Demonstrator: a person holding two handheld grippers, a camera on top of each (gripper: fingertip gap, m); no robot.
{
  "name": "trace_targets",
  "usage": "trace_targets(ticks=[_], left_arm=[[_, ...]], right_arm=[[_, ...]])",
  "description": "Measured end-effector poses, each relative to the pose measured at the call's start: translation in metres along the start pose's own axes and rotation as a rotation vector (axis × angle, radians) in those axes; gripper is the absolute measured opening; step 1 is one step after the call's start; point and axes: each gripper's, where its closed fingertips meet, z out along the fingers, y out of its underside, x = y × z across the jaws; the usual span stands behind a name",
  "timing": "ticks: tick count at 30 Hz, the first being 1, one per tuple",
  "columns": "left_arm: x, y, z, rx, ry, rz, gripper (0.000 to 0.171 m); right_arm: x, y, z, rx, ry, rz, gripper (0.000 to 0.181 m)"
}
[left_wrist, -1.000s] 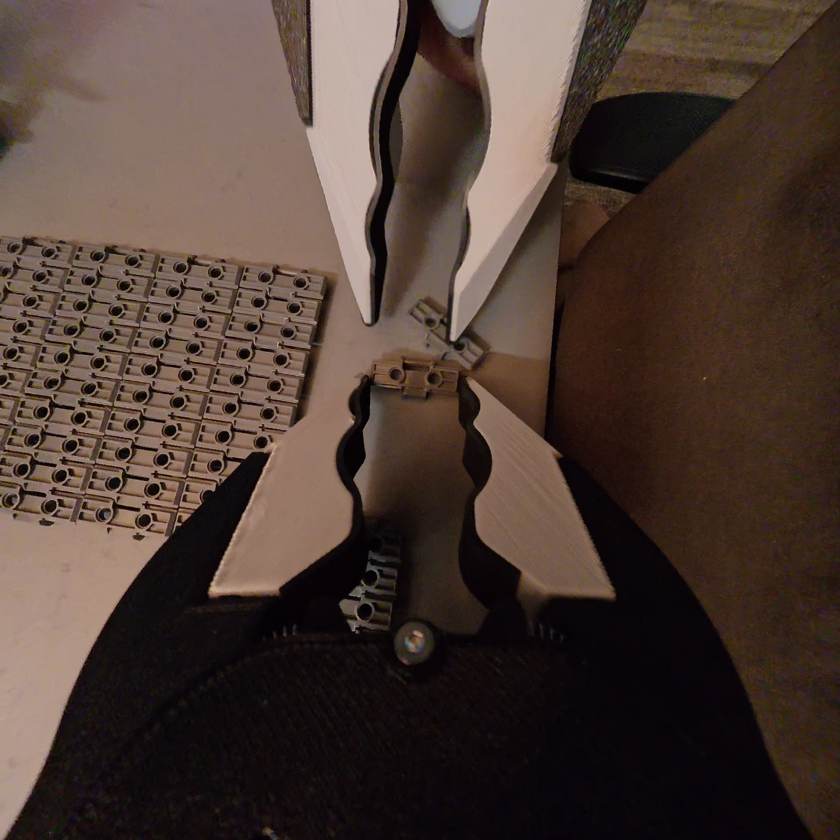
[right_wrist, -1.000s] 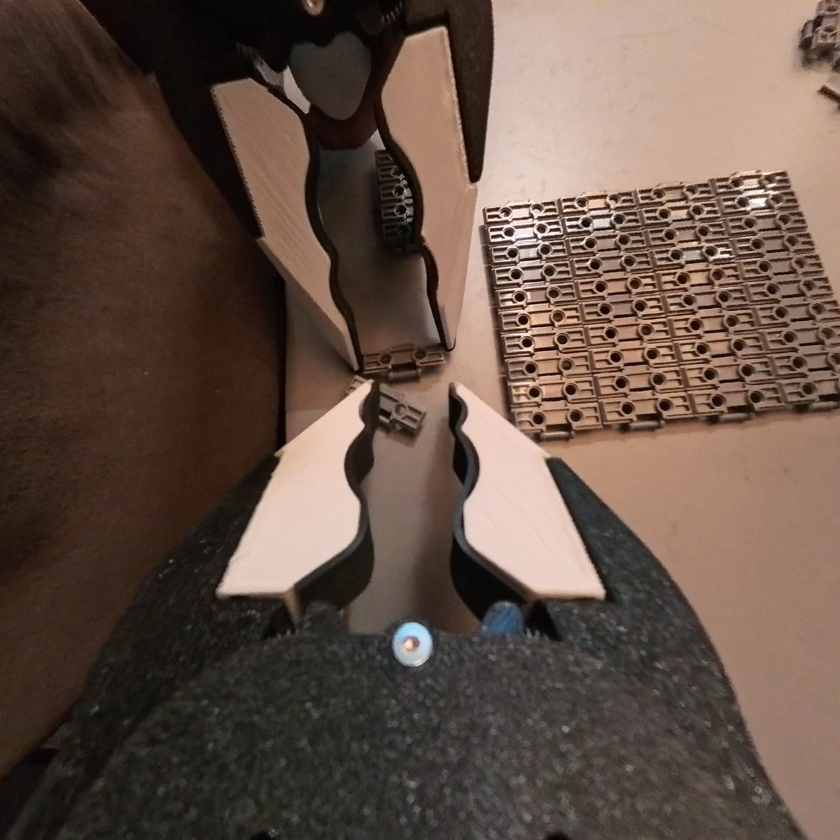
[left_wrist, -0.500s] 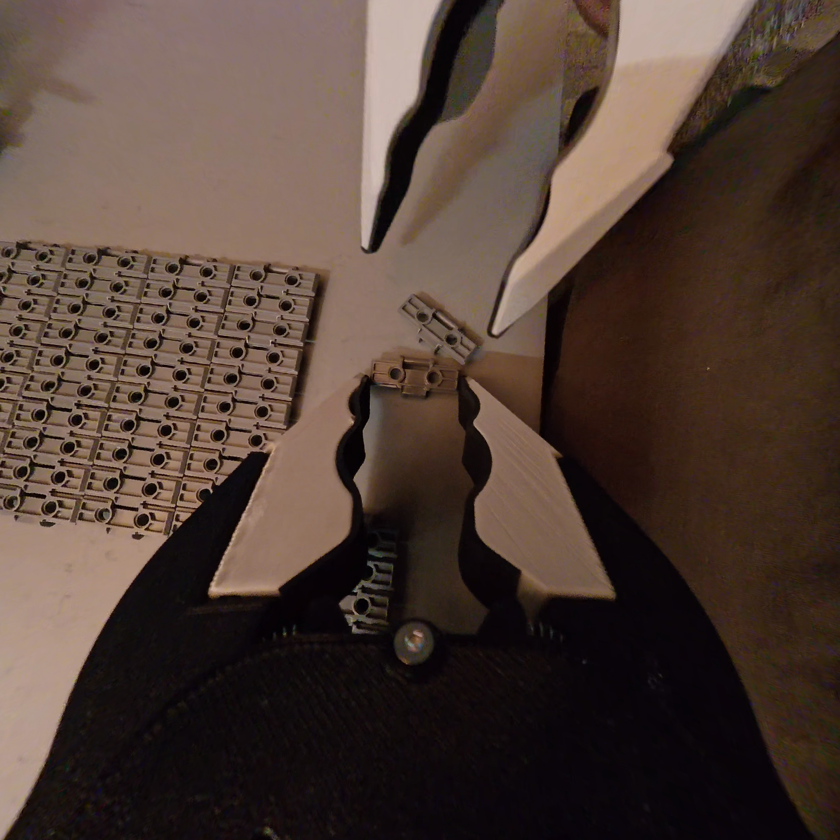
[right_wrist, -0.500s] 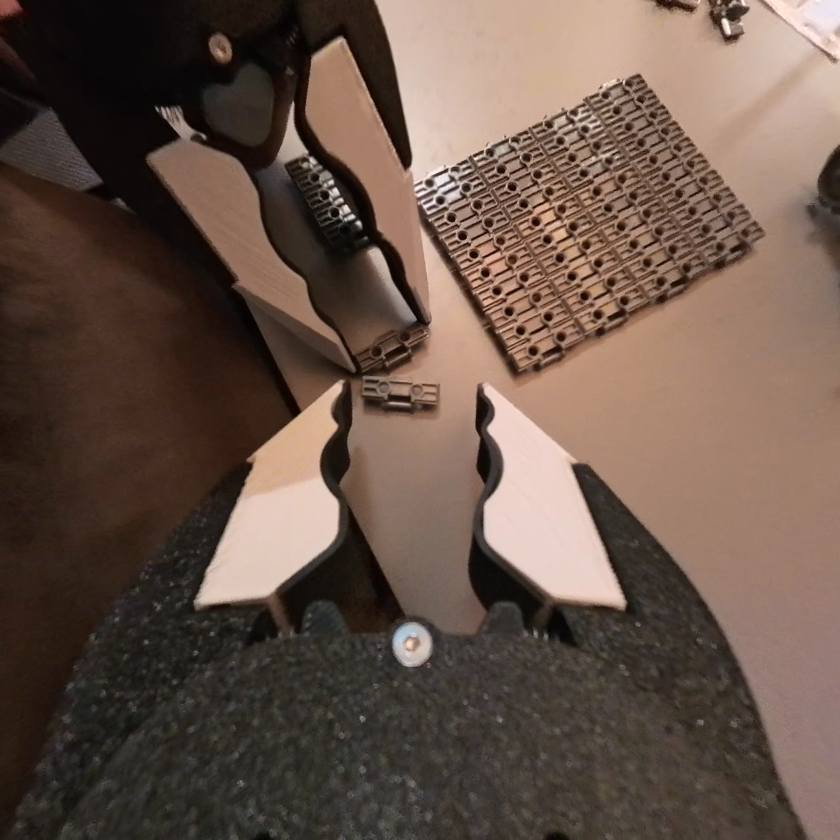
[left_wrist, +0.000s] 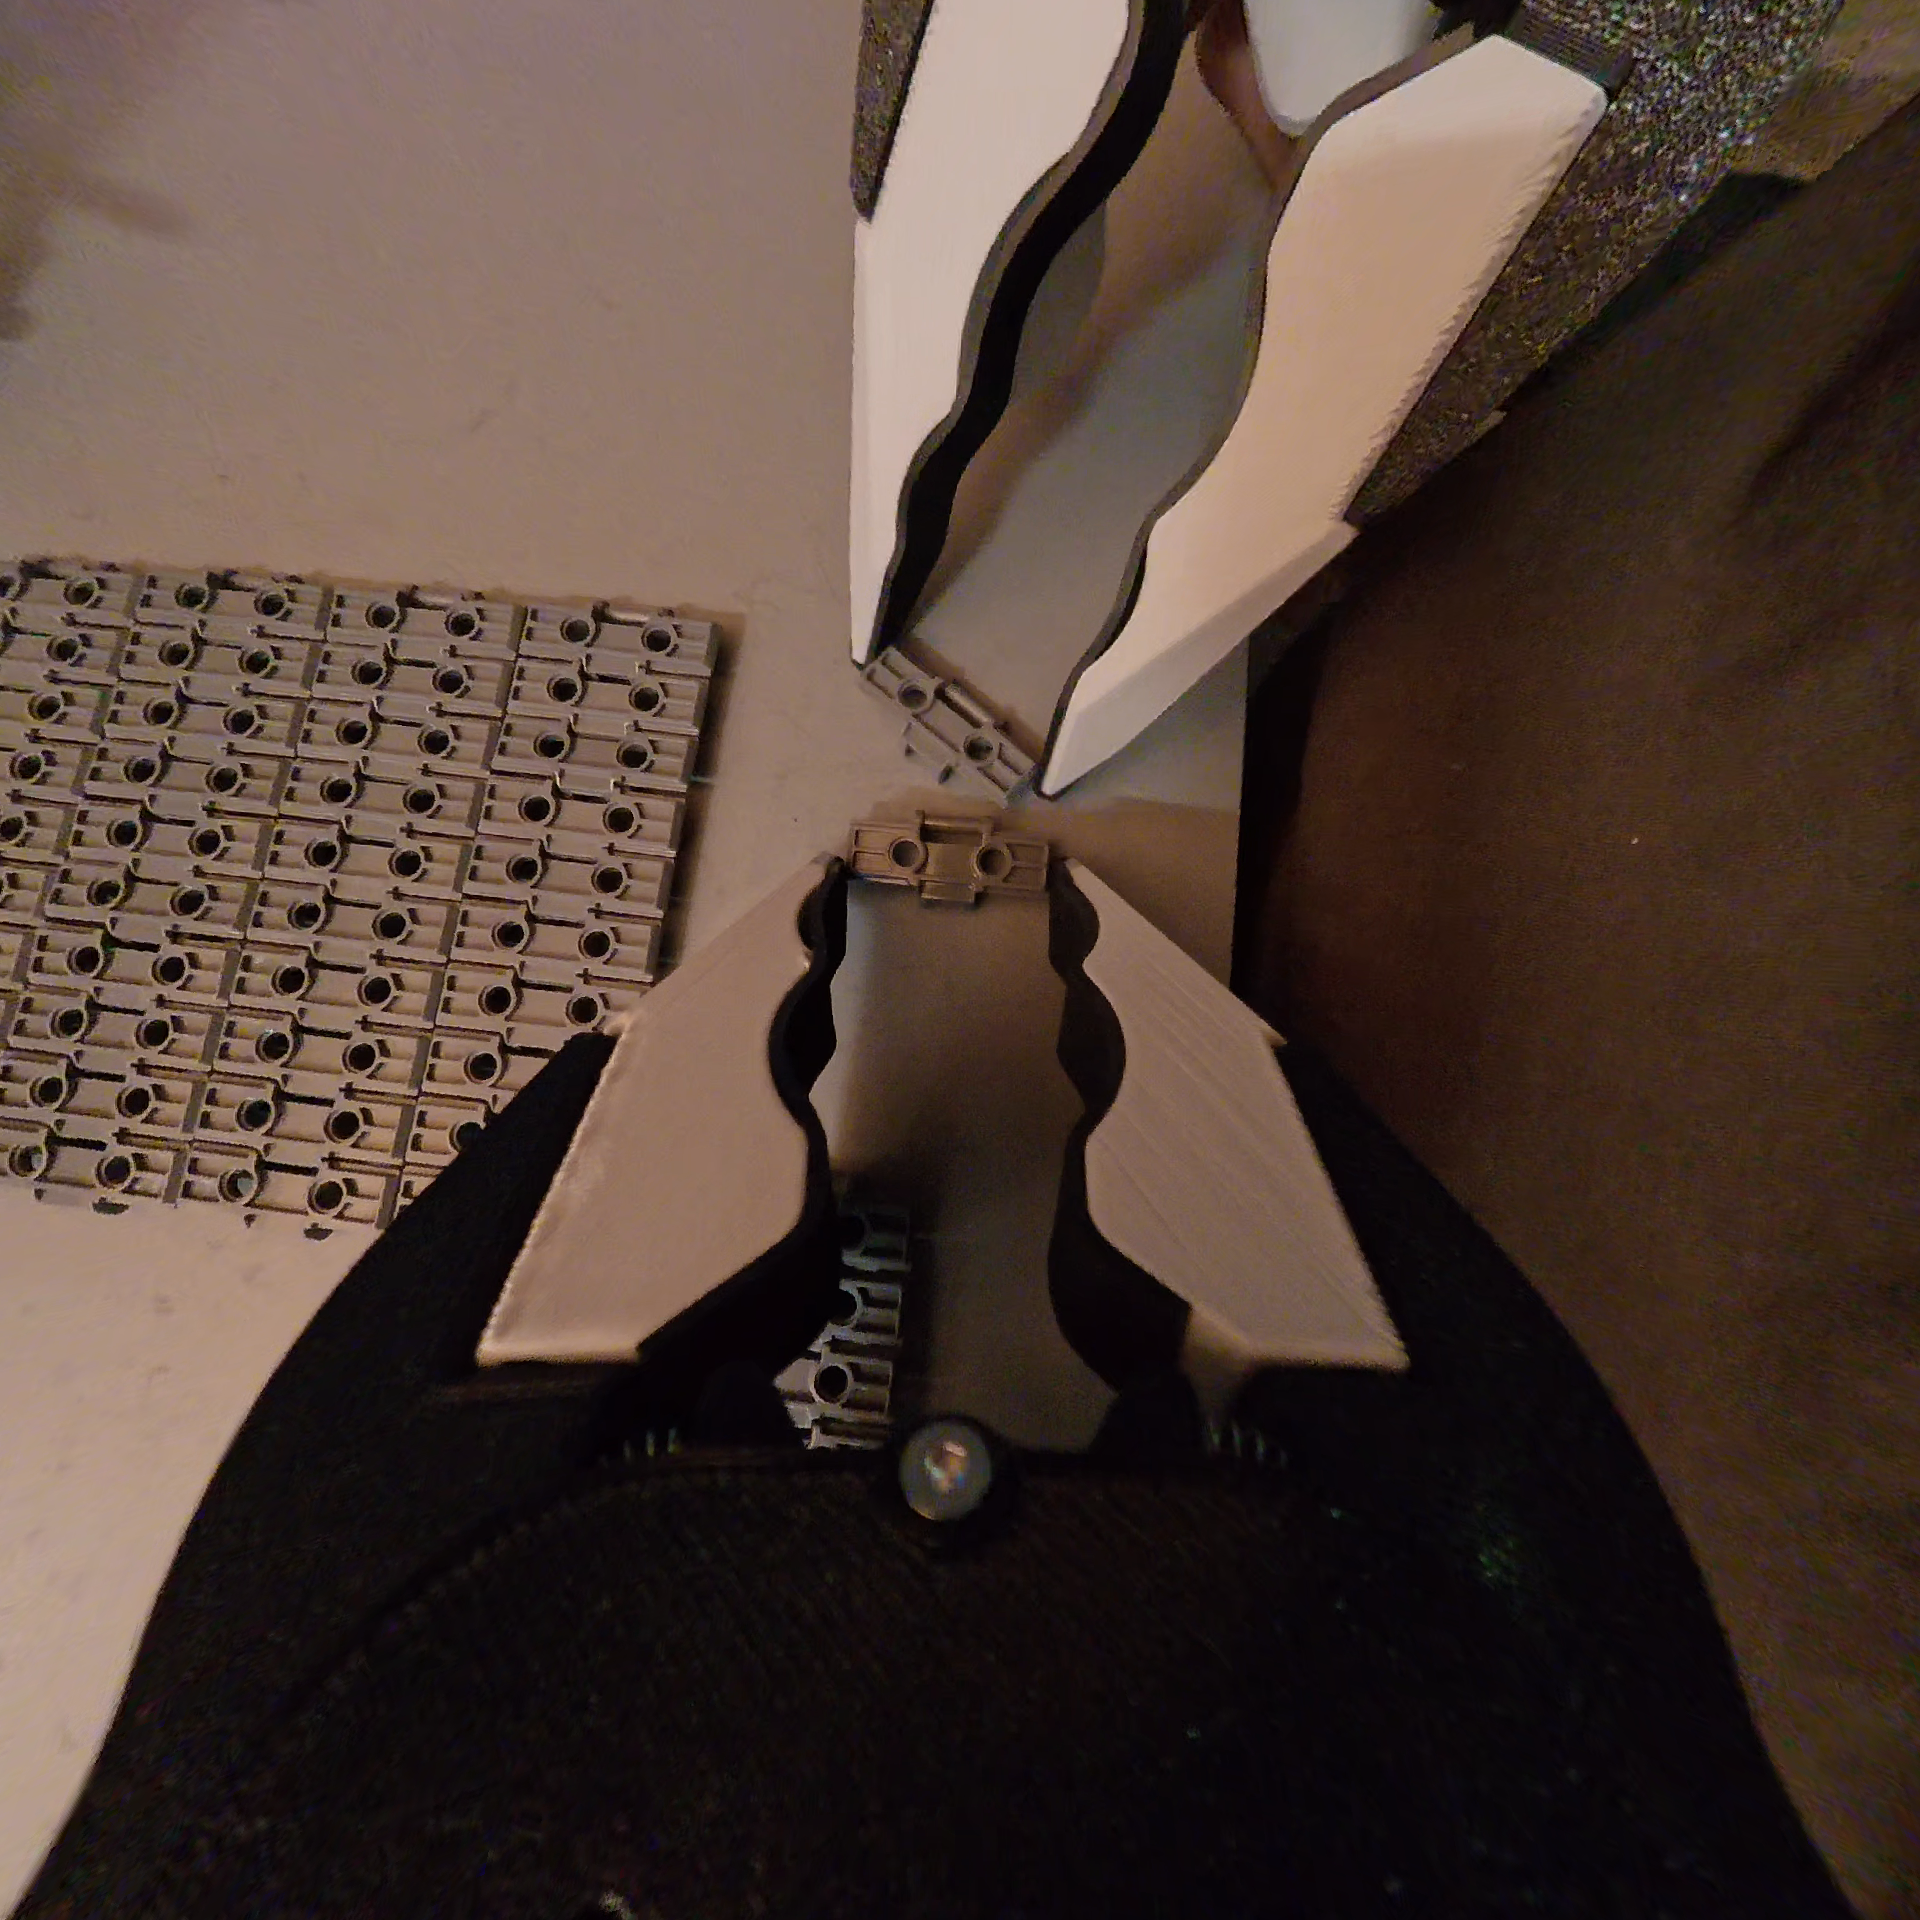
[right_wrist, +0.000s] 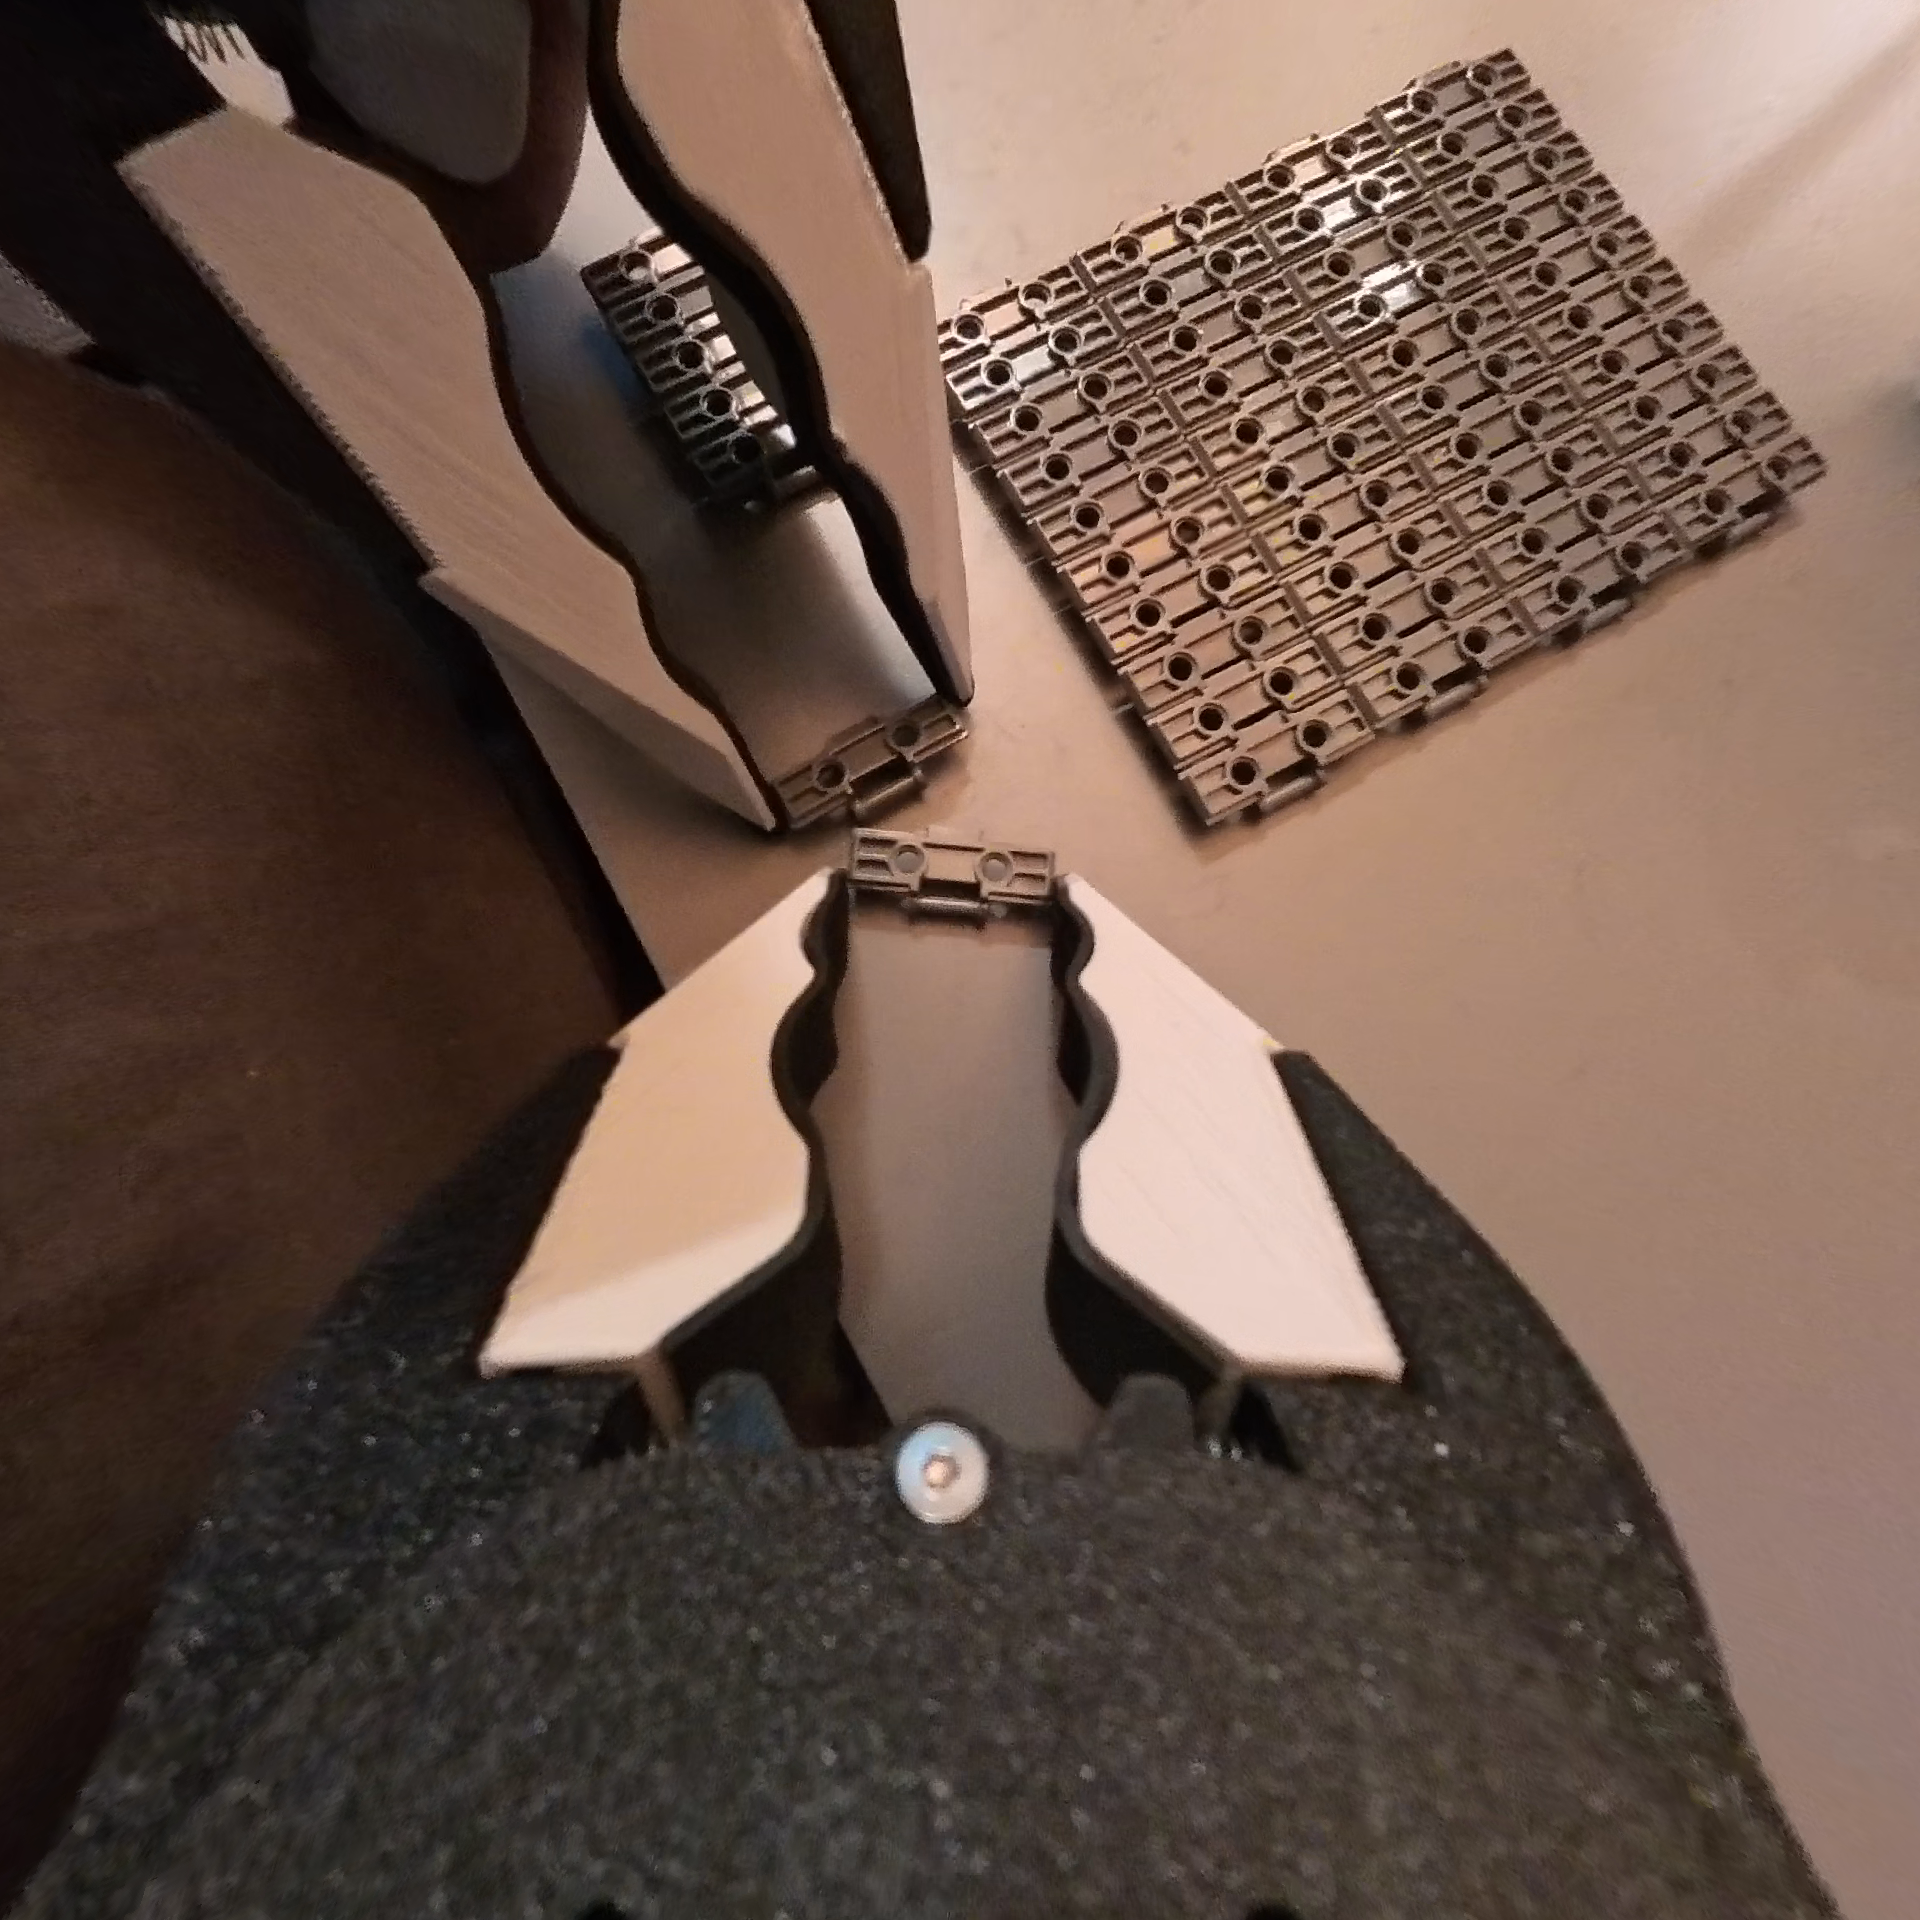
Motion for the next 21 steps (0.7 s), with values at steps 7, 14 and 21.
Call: trace_targets(ticks=[7,14,21], left_arm=[[0.0,0.0,0.0,0.003,0.023,-0.004,0.038],[0.001,0.001,0.0,-0.012,0.031,0.016,0.038],[0.002,0.0,0.001,-0.023,0.059,0.038,0.038]], right_arm=[[-0.01,-0.006,0.0,0.059,-0.133,-0.15,0.038],[-0.011,-0.008,0.003,0.092,-0.224,-0.271,0.038],[-0.012,-0.007,0.005,0.072,-0.311,-0.379,0.038]])
